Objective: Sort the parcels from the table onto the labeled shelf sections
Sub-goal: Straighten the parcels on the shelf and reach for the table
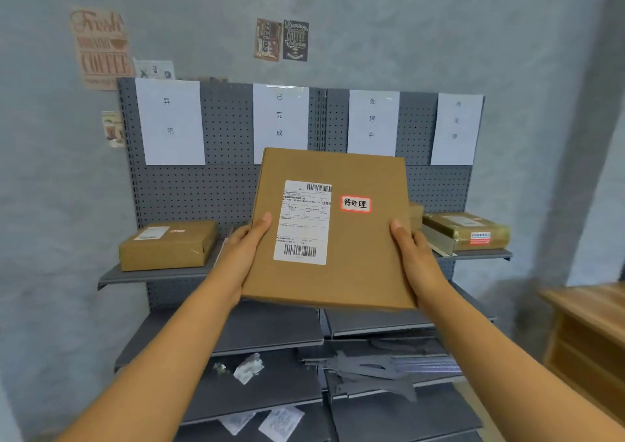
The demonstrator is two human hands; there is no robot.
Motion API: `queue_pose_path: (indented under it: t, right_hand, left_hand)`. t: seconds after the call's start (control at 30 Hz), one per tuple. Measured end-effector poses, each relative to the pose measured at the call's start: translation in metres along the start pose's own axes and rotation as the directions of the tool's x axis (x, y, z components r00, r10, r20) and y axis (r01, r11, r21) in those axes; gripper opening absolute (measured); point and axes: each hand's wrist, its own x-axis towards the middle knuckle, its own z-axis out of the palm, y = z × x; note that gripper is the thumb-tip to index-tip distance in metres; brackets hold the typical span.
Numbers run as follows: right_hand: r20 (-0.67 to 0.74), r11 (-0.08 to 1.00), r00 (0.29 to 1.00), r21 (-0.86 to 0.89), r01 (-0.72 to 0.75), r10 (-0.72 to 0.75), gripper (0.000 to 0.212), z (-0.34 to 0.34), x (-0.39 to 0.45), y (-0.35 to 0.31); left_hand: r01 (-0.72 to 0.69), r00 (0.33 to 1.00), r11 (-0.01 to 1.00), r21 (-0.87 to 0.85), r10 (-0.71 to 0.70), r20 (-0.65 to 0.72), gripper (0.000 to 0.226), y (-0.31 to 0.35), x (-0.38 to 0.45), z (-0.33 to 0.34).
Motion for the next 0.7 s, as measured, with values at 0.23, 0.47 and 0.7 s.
queue_pose_path:
  t: [0.23, 0.47, 0.7]
  right_hand:
    - [-0.149, 0.997, 0.988, -0.075, 0.033, -0.044, 0.049, -0.04, 0.016, 0.005]
    - [-0.229, 0.995, 0.972, -0.089, 0.037, -0.056, 0.051, -0.076, 0.031, 0.022]
    - [-0.277, 0.995, 0.96, -0.095, 0.019, -0.044, 0.037, -0.146, 0.067, 0.042]
  left_hand:
    - [0.033, 0.983, 0.999, -0.029, -0.027, 0.182, 0.069, -0.012, 0.032, 0.049]
    - [0.047, 0.965, 0.999, -0.001, -0.046, 0.256, 0.082, -0.035, 0.06, 0.095]
    - [0.085, 0.953, 0.996, 0.039, -0.093, 0.289, 0.074, -0.058, 0.084, 0.179]
